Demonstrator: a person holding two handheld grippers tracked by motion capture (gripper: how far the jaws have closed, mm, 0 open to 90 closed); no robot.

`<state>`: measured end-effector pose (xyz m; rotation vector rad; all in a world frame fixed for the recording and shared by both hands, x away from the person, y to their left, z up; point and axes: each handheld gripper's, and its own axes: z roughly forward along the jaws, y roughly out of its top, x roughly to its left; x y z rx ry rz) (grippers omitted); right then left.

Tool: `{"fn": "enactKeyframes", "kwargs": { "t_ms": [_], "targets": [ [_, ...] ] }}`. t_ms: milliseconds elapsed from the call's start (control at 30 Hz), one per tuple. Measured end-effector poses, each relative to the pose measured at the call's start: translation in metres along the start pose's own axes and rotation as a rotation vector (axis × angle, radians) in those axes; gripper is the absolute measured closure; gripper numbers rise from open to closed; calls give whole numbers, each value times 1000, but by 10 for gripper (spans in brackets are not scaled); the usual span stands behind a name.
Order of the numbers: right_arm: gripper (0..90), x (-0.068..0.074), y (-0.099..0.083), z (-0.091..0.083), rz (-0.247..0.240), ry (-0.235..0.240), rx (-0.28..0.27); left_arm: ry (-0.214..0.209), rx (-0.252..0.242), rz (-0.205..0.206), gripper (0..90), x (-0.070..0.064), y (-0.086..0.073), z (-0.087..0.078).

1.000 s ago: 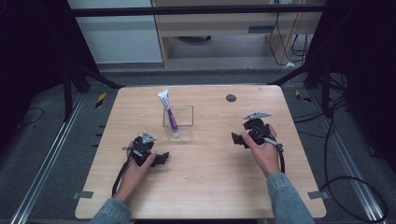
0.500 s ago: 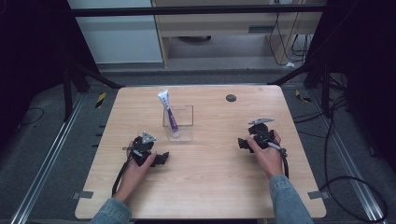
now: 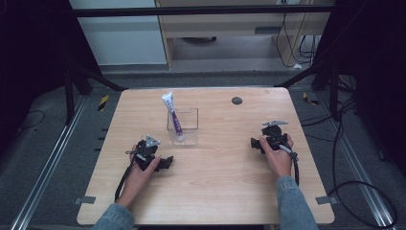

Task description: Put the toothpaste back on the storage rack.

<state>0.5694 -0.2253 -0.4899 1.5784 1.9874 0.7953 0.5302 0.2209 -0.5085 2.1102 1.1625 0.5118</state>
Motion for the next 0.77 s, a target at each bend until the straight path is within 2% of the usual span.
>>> {"fn": "enactKeyframes", "kwargs": {
  "t_ms": [233, 333, 500, 633, 767],
  "targets": [
    [106, -3, -3, 11, 53, -7, -20, 0, 0, 0, 0, 0, 0, 0],
    [106, -2, -6, 16, 55, -15, -22, 0, 0, 0, 0, 0, 0, 0],
    [89, -1, -9, 20, 49, -33, -61, 0, 0, 0, 0, 0, 0, 0],
    [64, -1, -9, 20, 42, -32, -58, 0, 0, 0, 0, 0, 0, 0],
    [2, 0, -9, 21, 87, -66, -37, 0, 0, 0, 0, 0, 0, 0]
  ]
}}
